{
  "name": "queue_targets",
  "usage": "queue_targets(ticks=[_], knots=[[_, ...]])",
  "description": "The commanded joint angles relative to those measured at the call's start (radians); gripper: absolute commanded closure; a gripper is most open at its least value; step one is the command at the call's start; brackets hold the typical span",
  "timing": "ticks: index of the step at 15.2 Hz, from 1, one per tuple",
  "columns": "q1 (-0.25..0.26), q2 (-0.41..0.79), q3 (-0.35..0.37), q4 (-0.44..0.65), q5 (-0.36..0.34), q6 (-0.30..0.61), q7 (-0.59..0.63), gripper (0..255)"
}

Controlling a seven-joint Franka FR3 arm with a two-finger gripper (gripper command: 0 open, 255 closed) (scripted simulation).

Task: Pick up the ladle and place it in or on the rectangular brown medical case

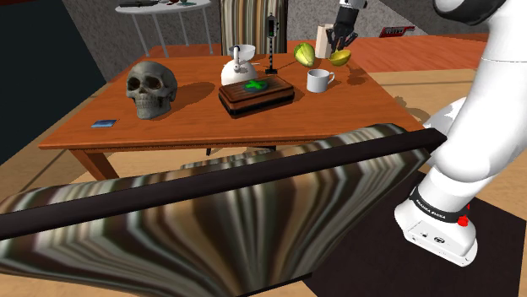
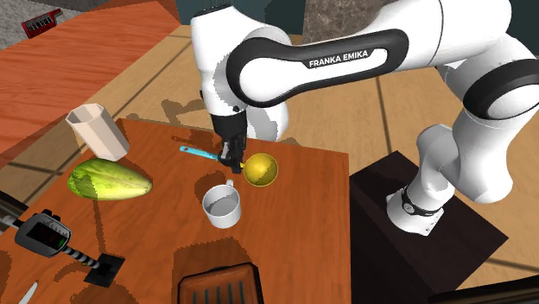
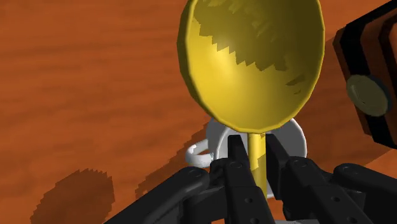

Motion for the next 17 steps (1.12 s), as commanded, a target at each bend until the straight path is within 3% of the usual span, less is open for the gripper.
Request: queue_targets(ticks=[1, 9, 17], knots=[[0.029, -0.011, 0.016, -0.008, -0.004, 0.007, 0.046, 255], [0.131, 0.025, 0.083, 0.044, -0.005, 0.027, 0.216, 255], [0.224, 0.128, 0.142, 0.192, -0.003, 0.014, 0.380, 255]])
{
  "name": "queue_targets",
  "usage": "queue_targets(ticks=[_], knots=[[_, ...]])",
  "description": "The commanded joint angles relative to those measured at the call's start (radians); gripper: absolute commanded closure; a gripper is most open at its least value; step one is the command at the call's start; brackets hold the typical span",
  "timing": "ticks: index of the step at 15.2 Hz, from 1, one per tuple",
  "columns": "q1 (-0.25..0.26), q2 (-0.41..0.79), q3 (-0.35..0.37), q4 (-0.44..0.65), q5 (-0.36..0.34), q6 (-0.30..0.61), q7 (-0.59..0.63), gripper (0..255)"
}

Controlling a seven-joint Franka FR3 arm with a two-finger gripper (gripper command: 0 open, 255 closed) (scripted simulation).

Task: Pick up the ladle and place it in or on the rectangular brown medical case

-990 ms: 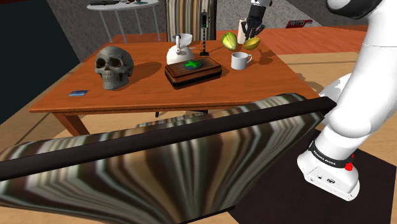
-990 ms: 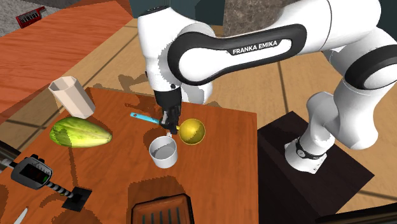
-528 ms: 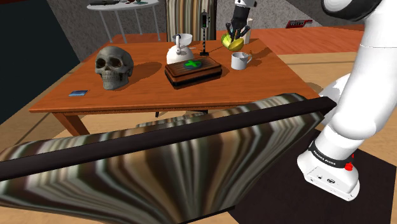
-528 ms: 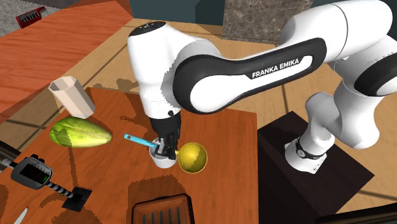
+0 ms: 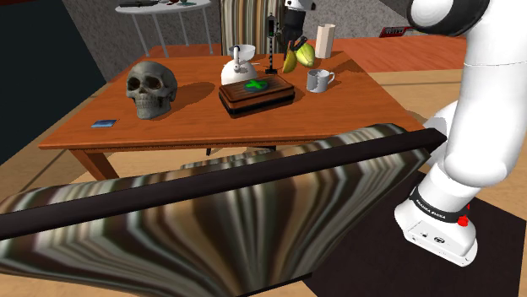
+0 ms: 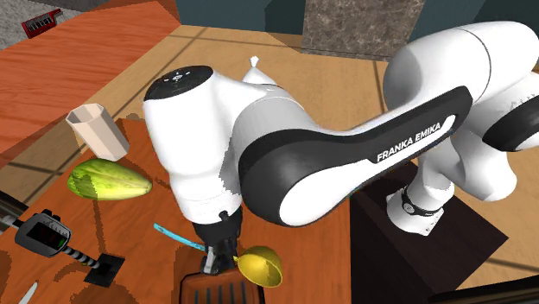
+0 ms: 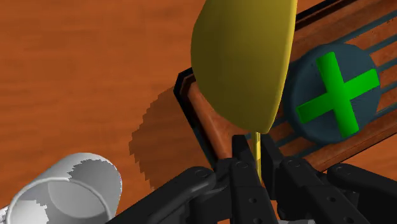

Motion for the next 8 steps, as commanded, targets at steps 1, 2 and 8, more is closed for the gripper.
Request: queue_targets(ticks=[1, 2, 8], knots=[[0.022, 0.030, 0.013, 0.043, 0.000, -0.006, 0.040, 255], [0.033, 0.050, 0.019, 0.073, 0.000, -0.012, 0.060, 255], [0.092, 0.206, 0.053, 0.317, 0.001, -0.076, 0.180, 255]])
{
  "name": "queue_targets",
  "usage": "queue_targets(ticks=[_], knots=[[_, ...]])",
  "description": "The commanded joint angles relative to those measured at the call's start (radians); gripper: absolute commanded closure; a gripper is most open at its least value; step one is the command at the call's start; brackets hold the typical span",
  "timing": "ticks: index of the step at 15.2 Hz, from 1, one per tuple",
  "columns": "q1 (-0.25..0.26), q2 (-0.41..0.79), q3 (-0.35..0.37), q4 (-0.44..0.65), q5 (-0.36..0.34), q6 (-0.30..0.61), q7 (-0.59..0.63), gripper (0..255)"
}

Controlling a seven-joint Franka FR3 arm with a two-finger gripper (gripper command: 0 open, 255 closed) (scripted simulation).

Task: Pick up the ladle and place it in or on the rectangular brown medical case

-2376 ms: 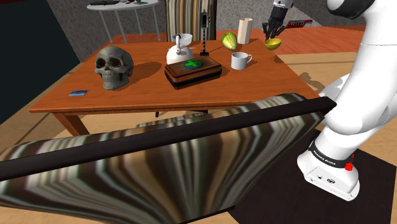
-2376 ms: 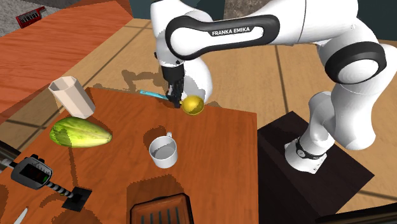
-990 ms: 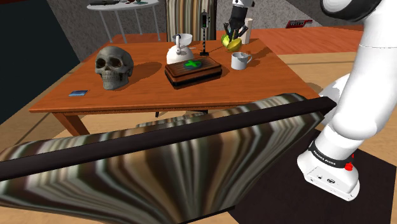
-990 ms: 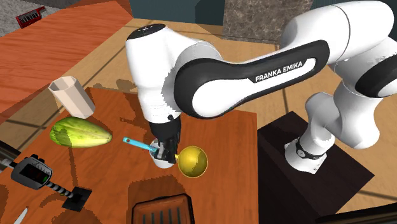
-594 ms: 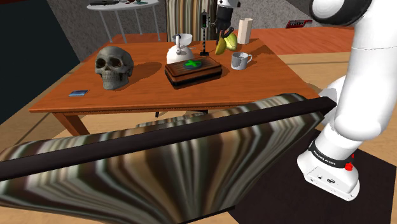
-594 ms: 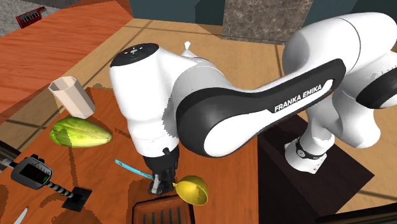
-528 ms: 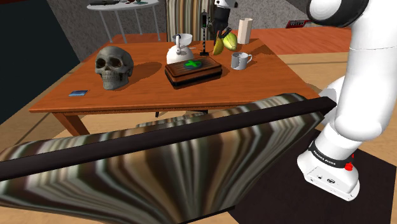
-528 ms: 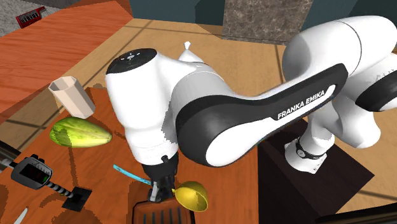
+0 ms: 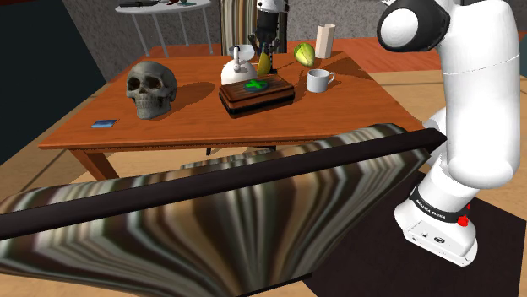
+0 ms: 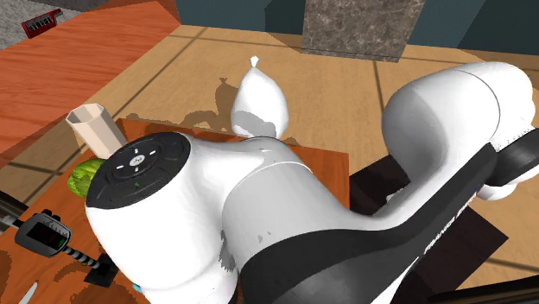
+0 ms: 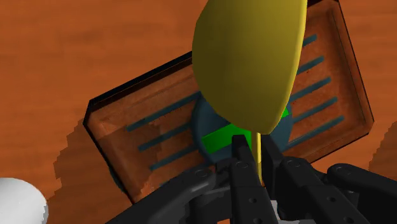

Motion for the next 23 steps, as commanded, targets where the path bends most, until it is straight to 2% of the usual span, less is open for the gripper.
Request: queue_targets(ticks=[1, 2, 9, 17, 23], knots=[[0.018, 0.061, 0.010, 0.099, 0.000, -0.030, 0.041, 255], [0.024, 0.093, 0.014, 0.151, 0.000, -0.047, 0.058, 255], [0.038, 0.054, 0.012, -0.008, -0.001, 0.070, 0.036, 255], [0.047, 0.041, 0.012, -0.136, 0.003, 0.183, 0.015, 255], [0.047, 0.041, 0.012, -0.136, 0.003, 0.183, 0.015, 255]])
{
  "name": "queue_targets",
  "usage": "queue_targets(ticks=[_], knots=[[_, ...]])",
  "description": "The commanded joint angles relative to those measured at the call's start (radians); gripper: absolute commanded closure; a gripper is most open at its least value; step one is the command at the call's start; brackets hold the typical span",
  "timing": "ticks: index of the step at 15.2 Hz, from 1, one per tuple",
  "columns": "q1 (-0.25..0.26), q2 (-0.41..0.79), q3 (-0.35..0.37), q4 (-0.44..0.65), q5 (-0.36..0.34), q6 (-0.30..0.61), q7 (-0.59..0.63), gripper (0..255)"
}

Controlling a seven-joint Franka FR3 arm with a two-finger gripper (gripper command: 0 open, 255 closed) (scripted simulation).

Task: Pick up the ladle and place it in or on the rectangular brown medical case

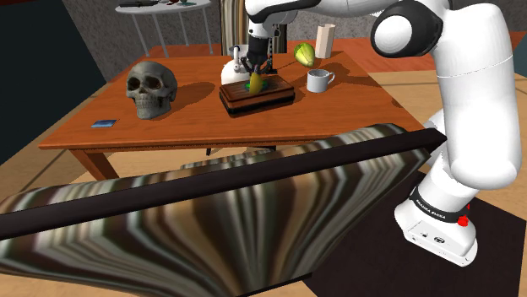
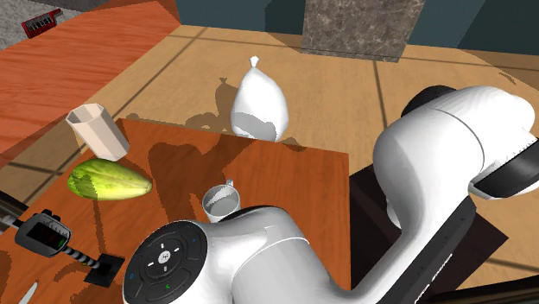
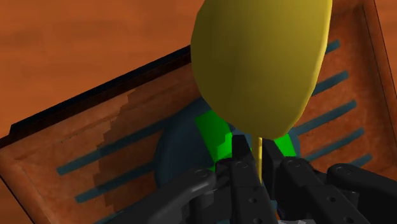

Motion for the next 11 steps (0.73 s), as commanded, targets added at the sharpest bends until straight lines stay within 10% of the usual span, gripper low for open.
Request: queue_targets(ticks=[1, 2, 11], knots=[[0.000, 0.000, 0.000, -0.002, 0.000, 0.001, 0.000, 255], [0.000, 0.000, 0.000, -0.001, 0.000, 0.001, 0.000, 0], [-0.020, 0.002, -0.004, 0.127, -0.003, -0.126, 0.010, 0]])
